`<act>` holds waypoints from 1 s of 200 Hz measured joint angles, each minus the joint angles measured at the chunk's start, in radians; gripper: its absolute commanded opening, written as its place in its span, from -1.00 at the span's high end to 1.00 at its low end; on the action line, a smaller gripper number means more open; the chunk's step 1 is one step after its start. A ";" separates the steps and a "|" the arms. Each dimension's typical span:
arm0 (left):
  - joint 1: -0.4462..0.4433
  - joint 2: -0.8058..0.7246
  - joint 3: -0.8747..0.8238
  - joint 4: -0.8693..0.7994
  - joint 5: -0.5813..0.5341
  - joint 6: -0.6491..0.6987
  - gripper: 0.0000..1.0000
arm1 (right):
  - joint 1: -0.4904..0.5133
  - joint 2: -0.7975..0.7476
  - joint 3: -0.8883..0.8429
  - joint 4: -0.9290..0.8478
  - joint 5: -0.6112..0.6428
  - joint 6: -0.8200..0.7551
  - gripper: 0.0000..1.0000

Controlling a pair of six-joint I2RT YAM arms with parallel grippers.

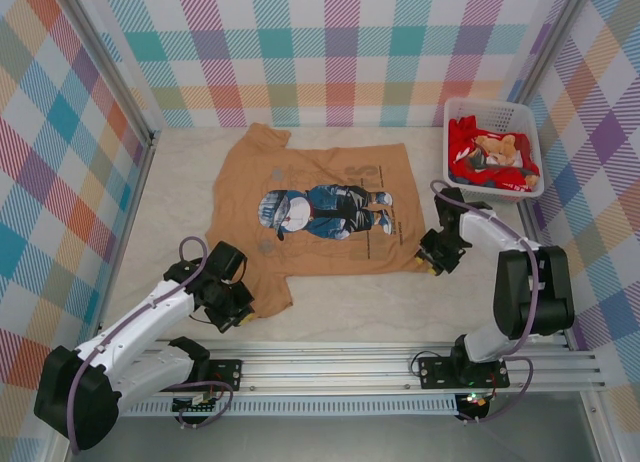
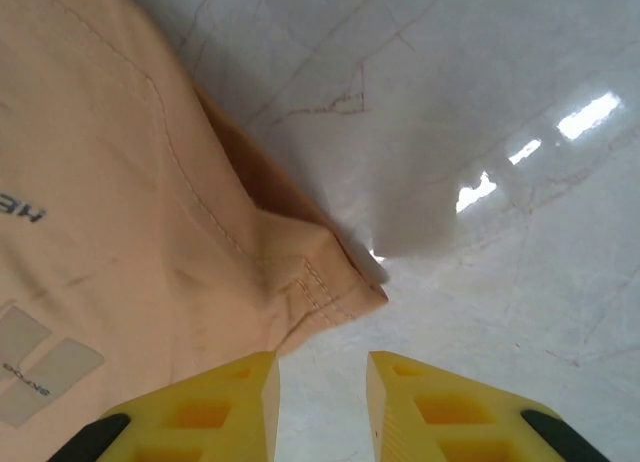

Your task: Fold and stack the t-shirts

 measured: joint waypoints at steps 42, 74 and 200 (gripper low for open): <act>0.000 0.013 0.000 0.001 0.000 0.003 1.00 | -0.002 0.024 0.000 0.006 -0.001 0.022 0.39; 0.000 0.025 0.000 0.003 0.000 0.003 1.00 | -0.002 0.027 -0.006 0.012 -0.001 0.030 0.36; 0.000 0.001 0.039 -0.059 -0.032 0.043 1.00 | 0.041 0.073 0.009 0.025 0.023 0.032 1.00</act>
